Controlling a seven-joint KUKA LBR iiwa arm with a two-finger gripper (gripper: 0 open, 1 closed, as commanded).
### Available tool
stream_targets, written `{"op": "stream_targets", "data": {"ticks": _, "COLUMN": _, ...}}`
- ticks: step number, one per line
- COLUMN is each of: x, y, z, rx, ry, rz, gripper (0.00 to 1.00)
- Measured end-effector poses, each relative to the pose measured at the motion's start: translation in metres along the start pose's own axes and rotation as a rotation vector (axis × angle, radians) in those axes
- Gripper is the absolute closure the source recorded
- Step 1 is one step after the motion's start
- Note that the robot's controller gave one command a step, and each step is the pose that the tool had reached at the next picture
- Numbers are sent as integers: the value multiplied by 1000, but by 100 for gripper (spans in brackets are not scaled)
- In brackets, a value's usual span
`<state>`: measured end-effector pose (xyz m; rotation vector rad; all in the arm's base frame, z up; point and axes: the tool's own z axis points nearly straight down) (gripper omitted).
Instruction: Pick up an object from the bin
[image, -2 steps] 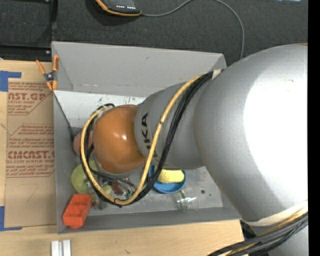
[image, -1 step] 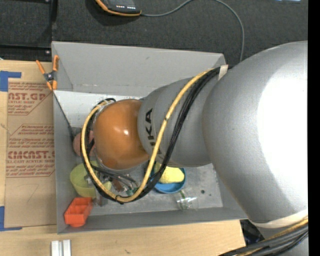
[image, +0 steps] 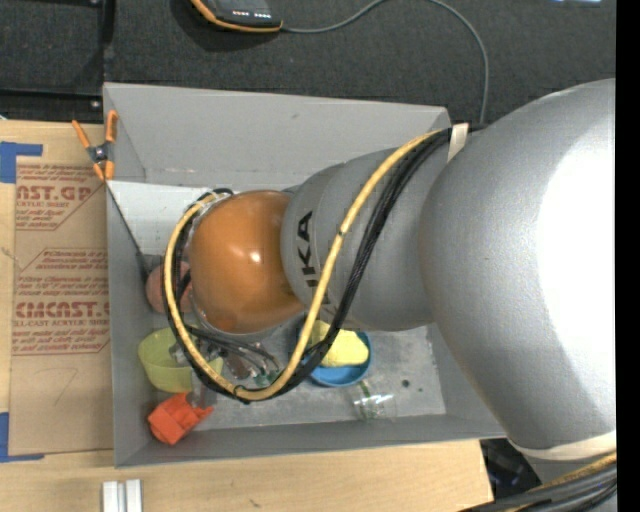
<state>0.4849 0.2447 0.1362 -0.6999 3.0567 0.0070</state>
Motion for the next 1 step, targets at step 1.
{"op": "stream_targets", "data": {"ticks": 1, "x": 1, "y": 0, "z": -11, "rx": 0, "ry": 5, "rz": 0, "gripper": 100}}
